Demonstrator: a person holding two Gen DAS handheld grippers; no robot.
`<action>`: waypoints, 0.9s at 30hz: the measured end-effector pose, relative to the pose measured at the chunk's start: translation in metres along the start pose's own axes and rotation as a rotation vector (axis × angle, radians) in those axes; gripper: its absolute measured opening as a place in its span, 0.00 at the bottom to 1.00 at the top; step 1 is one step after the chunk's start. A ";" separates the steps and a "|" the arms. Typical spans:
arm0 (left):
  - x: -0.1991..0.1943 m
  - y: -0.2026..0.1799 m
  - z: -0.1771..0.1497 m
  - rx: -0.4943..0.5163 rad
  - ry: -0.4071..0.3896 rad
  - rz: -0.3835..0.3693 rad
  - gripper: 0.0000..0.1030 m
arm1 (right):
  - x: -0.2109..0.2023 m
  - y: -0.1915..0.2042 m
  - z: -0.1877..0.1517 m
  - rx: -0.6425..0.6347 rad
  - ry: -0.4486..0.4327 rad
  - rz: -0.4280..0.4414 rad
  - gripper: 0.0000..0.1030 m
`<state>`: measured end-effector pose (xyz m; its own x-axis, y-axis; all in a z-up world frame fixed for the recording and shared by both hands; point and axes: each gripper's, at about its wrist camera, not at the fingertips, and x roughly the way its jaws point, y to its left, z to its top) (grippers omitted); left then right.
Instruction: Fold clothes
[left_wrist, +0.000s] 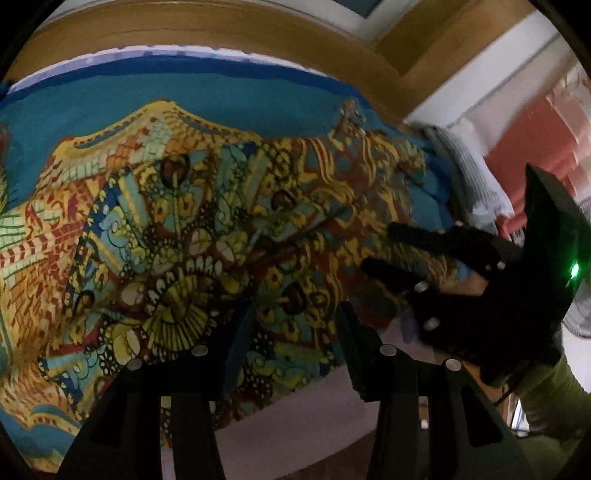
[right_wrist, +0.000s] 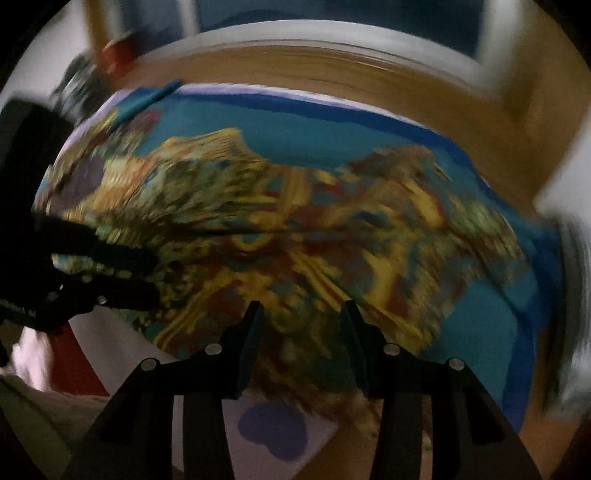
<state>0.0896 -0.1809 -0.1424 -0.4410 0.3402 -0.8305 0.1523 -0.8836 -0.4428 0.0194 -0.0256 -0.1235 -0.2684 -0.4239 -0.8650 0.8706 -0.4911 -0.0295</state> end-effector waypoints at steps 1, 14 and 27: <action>-0.001 -0.001 0.001 0.004 -0.017 0.012 0.45 | 0.004 0.004 0.003 -0.023 0.000 -0.001 0.42; 0.012 -0.007 0.016 0.080 -0.084 0.056 0.45 | 0.018 0.001 0.016 -0.033 -0.039 0.073 0.26; 0.000 -0.016 0.010 0.092 -0.115 0.038 0.45 | -0.025 -0.004 -0.002 0.012 -0.110 0.180 0.00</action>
<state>0.0782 -0.1698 -0.1317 -0.5359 0.2716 -0.7994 0.0913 -0.9226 -0.3747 0.0232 -0.0112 -0.1027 -0.1532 -0.5855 -0.7960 0.9038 -0.4088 0.1268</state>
